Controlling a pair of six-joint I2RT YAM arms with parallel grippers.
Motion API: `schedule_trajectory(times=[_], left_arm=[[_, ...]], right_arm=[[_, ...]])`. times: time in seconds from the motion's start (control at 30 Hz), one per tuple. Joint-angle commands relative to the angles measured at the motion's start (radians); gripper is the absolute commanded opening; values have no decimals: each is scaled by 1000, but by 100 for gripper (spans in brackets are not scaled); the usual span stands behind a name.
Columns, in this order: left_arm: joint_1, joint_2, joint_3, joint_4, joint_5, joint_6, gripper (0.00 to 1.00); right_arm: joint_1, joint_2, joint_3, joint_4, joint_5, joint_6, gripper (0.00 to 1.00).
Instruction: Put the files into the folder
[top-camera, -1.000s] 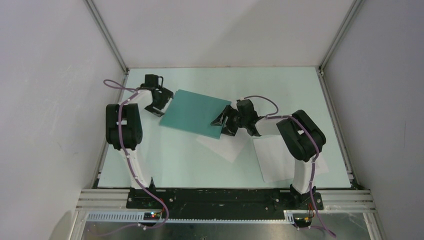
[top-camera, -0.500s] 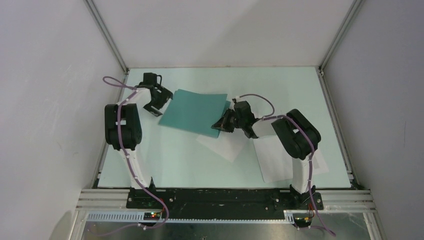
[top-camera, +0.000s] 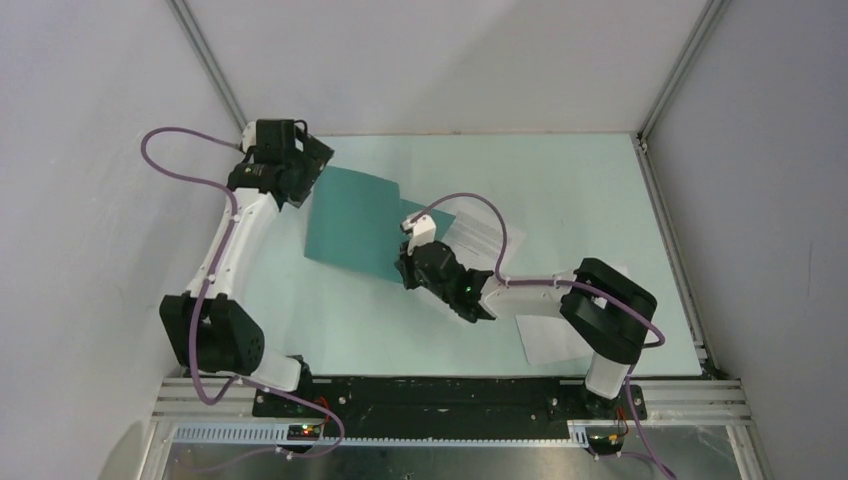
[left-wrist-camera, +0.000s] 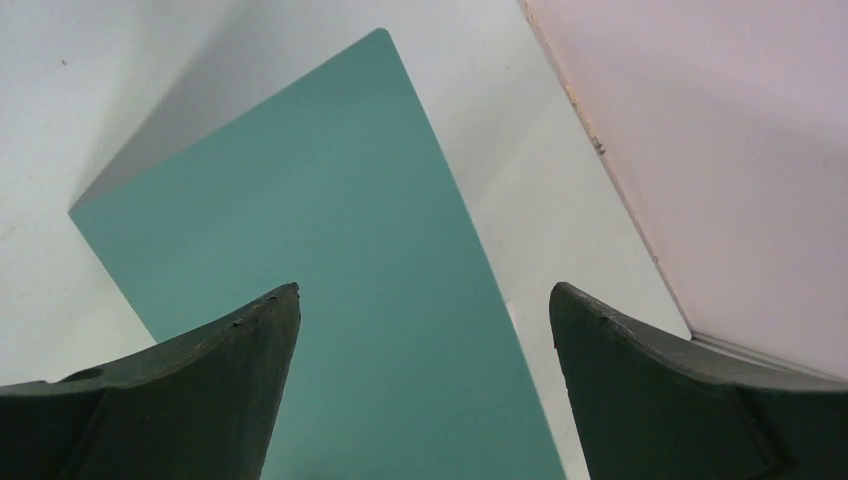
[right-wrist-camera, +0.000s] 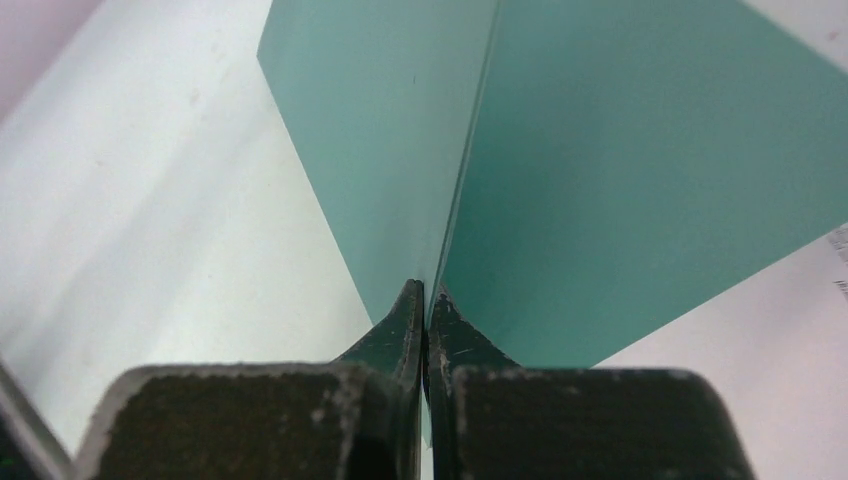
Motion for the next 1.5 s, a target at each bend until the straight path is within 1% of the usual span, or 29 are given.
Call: schedule_trajectory(times=[0.0,0.07,0.17,0.27,0.33,0.4,0.43,0.47,0.5,0.53,0.57,0.6,0.63,0.67,0.7,0.73,0.77,0.83,0.97,1.0,1.03,1.13,1.2,1.27,1.3,1.33,1.37,1.43,1.47], left_arm=[[-45,-38,15,-97,-62,-56,100],[-56,-43,4,-123,-72,-72,100],[-68,-53,-16,-132,-88,-91,100],[-74,-52,4,-165,-91,-84,99],[-79,-64,14,-186,-104,-74,96],[-85,-88,-1,-202,-115,-69,88],[-88,-111,-23,-206,-122,-68,78],[-90,-123,-37,-208,-126,-68,73],[-92,-143,-65,-211,-131,-67,62],[-92,-153,-79,-211,-132,-65,56],[-93,-173,-101,-211,-133,-61,45],[-93,-184,-111,-212,-131,-54,40],[-93,-201,-127,-211,-130,-46,29],[-95,-210,-132,-211,-133,-26,24],[-97,-225,-140,-210,-136,-14,16],[-99,-231,-147,-209,-135,14,12],[-101,-239,-150,-206,-131,30,9],[-107,-238,-148,-193,-112,93,7],[-110,-227,-161,-137,-88,272,10],[-109,-221,-162,-132,-95,336,14],[-107,-218,-164,-121,-95,363,16],[-86,-215,-185,-84,-33,476,26],[-71,-227,-211,-52,15,503,27],[-63,-248,-243,-25,38,511,27],[-62,-257,-257,-21,53,509,29],[-61,-278,-283,-19,58,502,33],[-61,-293,-300,-18,61,488,34],[-60,-351,-350,-20,25,452,42],[-58,-396,-387,-30,12,436,51]], right_arm=[[86,-9,14,45,262,-275,0],[120,0,14,74,332,-348,0],[166,20,14,121,390,-479,0],[226,42,14,189,450,-579,0],[249,54,14,210,471,-619,0],[259,59,14,211,487,-629,0],[262,60,14,209,489,-625,0],[263,59,13,202,496,-623,0],[266,57,12,198,498,-619,0],[268,54,13,195,503,-619,0],[275,52,13,193,504,-619,7],[280,43,10,190,507,-619,14],[290,36,0,190,507,-616,32],[294,15,-5,180,500,-612,42],[304,2,-15,165,494,-586,58],[308,-38,-24,126,473,-567,63],[317,-62,-50,87,455,-522,72],[328,-137,-88,29,398,-460,81],[332,-298,-163,-75,311,-303,89],[331,-351,-176,-87,293,-264,90],[323,-375,-197,-111,256,-245,92],[262,-449,-206,-171,200,-182,93],[203,-466,-203,-208,159,-144,94],[124,-474,-203,-227,82,-92,95],[98,-468,-195,-240,14,-69,95],[48,-464,-186,-242,-20,-31,95],[32,-451,-181,-236,-72,-15,96],[-8,-407,-141,-254,-114,24,96],[-25,-388,-102,-265,-124,40,96]])
